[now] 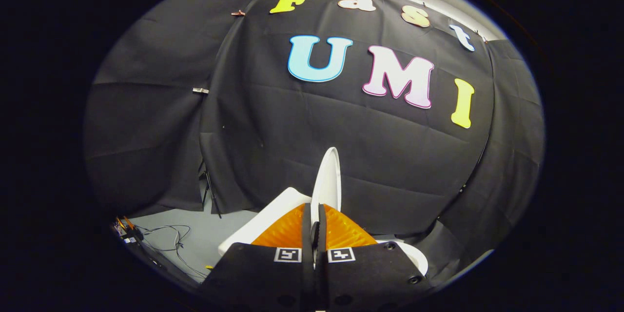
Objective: Open the toilet lid.
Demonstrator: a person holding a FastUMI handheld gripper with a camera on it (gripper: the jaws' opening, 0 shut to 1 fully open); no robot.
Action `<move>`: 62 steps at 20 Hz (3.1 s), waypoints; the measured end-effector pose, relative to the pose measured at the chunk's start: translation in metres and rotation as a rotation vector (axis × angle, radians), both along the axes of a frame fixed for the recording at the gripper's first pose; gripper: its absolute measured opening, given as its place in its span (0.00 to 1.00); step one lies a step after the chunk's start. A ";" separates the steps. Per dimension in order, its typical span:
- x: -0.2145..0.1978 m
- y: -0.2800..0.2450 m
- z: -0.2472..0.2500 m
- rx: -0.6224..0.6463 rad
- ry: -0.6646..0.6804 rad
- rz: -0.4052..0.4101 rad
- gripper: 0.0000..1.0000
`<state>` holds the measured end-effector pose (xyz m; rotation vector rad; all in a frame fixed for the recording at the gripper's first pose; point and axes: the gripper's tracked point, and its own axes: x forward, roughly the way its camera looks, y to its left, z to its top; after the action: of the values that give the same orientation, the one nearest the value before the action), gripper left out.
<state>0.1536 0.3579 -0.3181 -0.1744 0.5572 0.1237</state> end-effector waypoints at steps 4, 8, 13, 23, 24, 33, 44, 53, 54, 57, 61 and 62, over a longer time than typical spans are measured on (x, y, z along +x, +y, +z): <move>-0.001 -0.001 0.001 -0.020 -0.001 0.003 0.05; 0.000 -0.008 0.001 0.039 0.005 -0.003 0.11; -0.004 -0.011 -0.004 0.089 0.056 0.004 0.41; -0.012 -0.042 0.051 0.186 -0.005 -0.020 0.94; -0.011 -0.047 0.060 0.191 -0.017 -0.020 0.95; -0.021 -0.133 0.146 0.214 -0.148 -0.091 0.98; -0.049 -0.245 0.209 0.184 -0.234 -0.144 0.98; -0.085 -0.332 0.227 0.149 -0.253 -0.190 0.97; -0.089 -0.340 0.227 0.148 -0.253 -0.198 0.97; -0.104 -0.365 0.229 0.145 -0.251 -0.219 0.97; -0.118 -0.385 0.230 0.132 -0.253 -0.229 0.97; -0.121 -0.389 0.230 0.131 -0.254 -0.233 0.97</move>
<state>0.0324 -0.0312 -0.0880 0.0043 0.3114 -0.0879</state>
